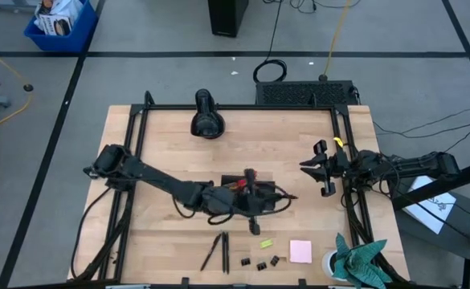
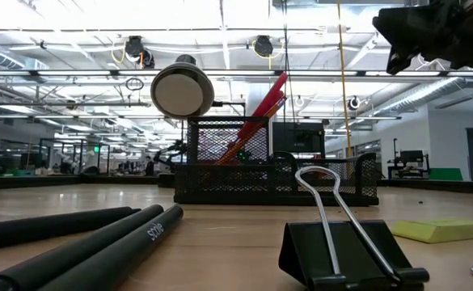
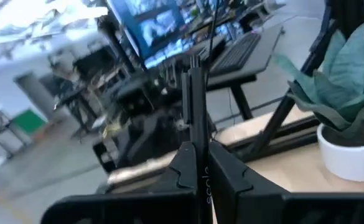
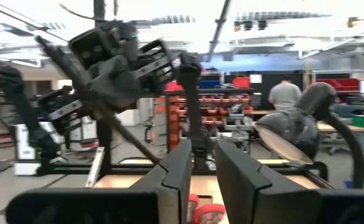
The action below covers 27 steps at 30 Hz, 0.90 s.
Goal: Pick and place office supplies into organizer
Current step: Put the pen into the desk organizer
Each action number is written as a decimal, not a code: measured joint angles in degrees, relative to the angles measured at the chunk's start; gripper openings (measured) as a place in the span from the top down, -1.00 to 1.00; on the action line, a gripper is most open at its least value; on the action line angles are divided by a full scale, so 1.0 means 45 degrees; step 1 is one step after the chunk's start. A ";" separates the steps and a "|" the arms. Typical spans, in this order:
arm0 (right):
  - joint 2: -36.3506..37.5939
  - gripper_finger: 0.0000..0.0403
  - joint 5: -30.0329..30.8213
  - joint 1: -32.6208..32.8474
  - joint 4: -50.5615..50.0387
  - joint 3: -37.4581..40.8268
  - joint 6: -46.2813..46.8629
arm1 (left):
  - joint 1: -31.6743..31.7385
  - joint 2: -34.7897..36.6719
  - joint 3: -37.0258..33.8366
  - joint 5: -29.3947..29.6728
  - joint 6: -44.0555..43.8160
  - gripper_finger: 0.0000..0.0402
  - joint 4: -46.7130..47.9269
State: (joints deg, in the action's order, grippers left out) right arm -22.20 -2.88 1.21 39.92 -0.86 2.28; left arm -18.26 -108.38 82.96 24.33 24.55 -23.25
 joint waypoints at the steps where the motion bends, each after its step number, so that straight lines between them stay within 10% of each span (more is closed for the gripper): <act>1: 0.0000 0.68 -0.0081 0.0002 0.0016 0.0000 0.0003 | 0.0169 0.0000 0.0000 -0.0223 0.0078 0.93 -0.0134; 13: -0.0005 0.68 -0.0092 0.0000 -0.0062 0.0000 0.0719 | 0.2654 -0.0005 0.0000 -0.6134 -0.0509 0.91 -0.1630; 19: -0.0005 0.68 -0.0093 0.0000 -0.0381 -0.0002 0.0729 | 0.3398 0.0175 -0.0519 -0.6880 -0.0898 0.97 -0.1878; 27: 0.0005 0.68 -0.0092 0.0000 -0.0758 -0.0001 0.0709 | 0.3941 0.1686 -0.4971 -0.7434 -0.2531 0.96 -0.7610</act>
State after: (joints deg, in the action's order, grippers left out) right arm -22.17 -3.29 1.21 36.51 -0.87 5.48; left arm -0.52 -100.79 60.59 -9.12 13.16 -57.49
